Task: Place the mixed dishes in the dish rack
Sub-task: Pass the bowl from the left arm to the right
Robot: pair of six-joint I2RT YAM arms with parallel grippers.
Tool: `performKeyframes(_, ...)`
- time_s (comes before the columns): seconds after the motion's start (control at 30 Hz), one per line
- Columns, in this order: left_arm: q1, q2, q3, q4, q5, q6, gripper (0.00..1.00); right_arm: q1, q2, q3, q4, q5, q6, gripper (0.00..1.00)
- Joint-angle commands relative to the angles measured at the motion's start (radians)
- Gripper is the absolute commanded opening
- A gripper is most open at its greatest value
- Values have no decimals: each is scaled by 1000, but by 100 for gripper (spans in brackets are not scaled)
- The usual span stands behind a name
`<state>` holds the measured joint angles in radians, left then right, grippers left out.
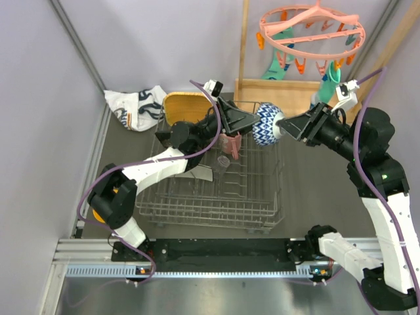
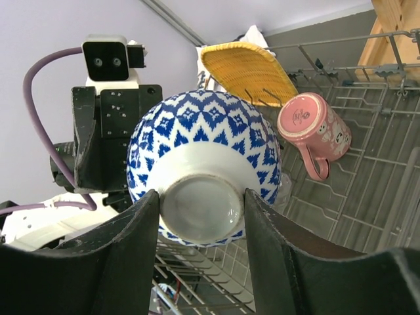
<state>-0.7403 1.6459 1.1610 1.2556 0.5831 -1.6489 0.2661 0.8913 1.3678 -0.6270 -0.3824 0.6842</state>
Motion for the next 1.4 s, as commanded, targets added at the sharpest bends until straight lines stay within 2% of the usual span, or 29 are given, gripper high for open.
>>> performKeyframes(0.0,-7,-3,20,4,35,61,43,1,-9,10,44,5,0,0)
performKeyframes(0.03,-7,-5,23,-58,41,96,43,1,-9,10,43,8,0,0)
performKeyframes(0.13,-5,-6,29,-102,60,126,43,1,-9,16,35,14,-5,0)
performKeyframes(0.37,-5,37,22,-41,70,86,41,1,-9,16,33,20,-5,0)
performKeyframes(0.87,10,37,12,-21,75,61,40,-1,-11,13,13,46,-23,0)
performKeyframes(1.27,16,2,19,-27,80,47,43,1,-9,10,3,68,-35,0)
performKeyframes(1.37,18,-11,11,-39,86,57,48,1,-8,11,3,71,-35,0)
